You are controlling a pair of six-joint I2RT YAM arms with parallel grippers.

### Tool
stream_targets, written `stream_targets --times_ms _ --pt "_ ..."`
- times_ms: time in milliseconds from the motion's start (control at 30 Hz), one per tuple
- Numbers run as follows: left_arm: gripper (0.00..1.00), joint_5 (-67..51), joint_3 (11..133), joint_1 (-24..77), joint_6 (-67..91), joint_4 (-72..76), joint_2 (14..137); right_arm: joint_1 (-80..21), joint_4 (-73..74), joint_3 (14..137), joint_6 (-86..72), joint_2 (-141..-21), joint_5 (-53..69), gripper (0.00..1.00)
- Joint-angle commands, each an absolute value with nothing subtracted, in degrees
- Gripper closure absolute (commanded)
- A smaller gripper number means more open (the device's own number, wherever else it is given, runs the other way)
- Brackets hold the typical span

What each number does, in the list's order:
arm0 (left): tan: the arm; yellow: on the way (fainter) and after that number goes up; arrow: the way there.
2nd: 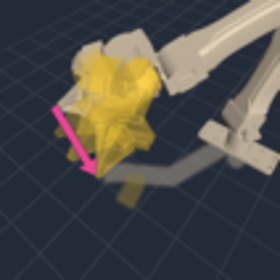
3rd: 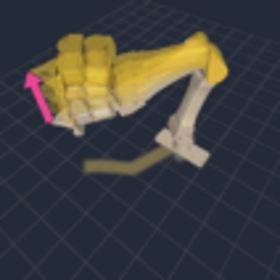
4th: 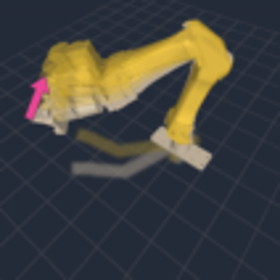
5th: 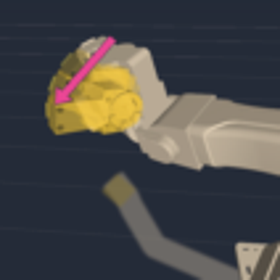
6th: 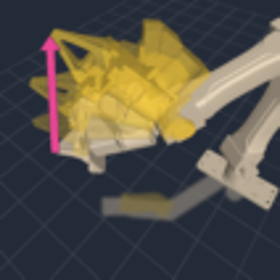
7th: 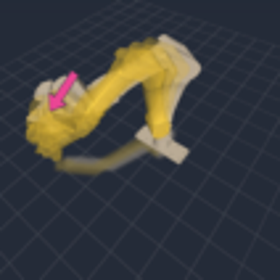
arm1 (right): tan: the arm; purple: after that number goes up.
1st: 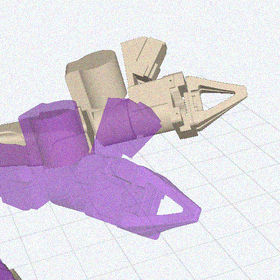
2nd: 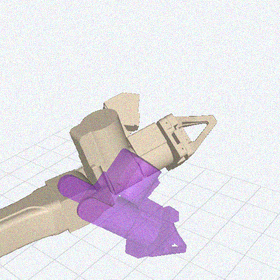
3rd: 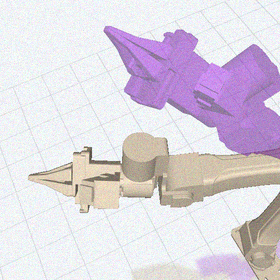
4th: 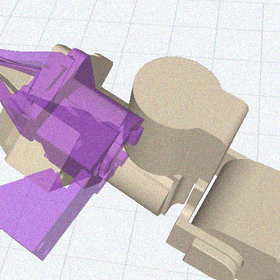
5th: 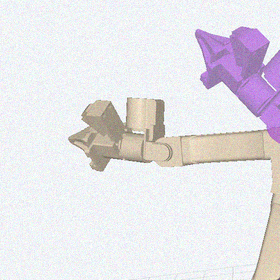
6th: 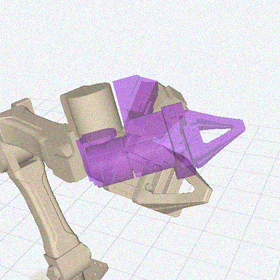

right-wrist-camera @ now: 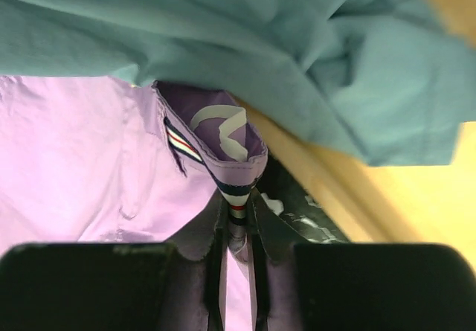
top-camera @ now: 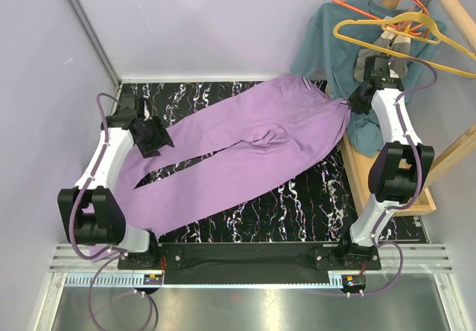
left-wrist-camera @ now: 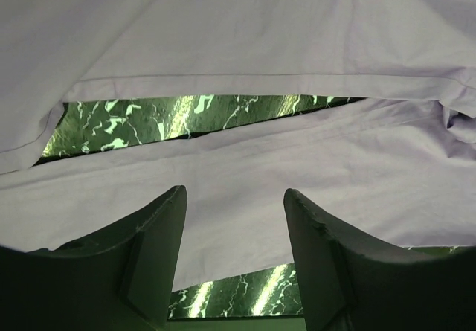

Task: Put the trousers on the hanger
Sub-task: Flatten out the trousers at the center of the board, then fold the trousers at the center of the board.

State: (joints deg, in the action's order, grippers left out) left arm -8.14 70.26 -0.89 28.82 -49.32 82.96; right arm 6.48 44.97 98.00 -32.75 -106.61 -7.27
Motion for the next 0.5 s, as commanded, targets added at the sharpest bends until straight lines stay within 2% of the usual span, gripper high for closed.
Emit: stream_targets --times_ms 0,267,467 --pt "0.4 -6.7 67.8 -0.3 32.8 -48.1 78.1 7.1 46.8 102.2 -27.2 -103.8 -15.7 0.93" --pt "0.39 1.6 58.7 1.0 37.4 -53.6 65.9 8.7 45.2 105.1 -23.7 -106.9 -17.4 0.94" --pt "0.41 4.3 52.5 1.1 45.4 -61.2 60.0 8.7 45.8 107.0 -24.8 -108.3 -14.0 0.93"
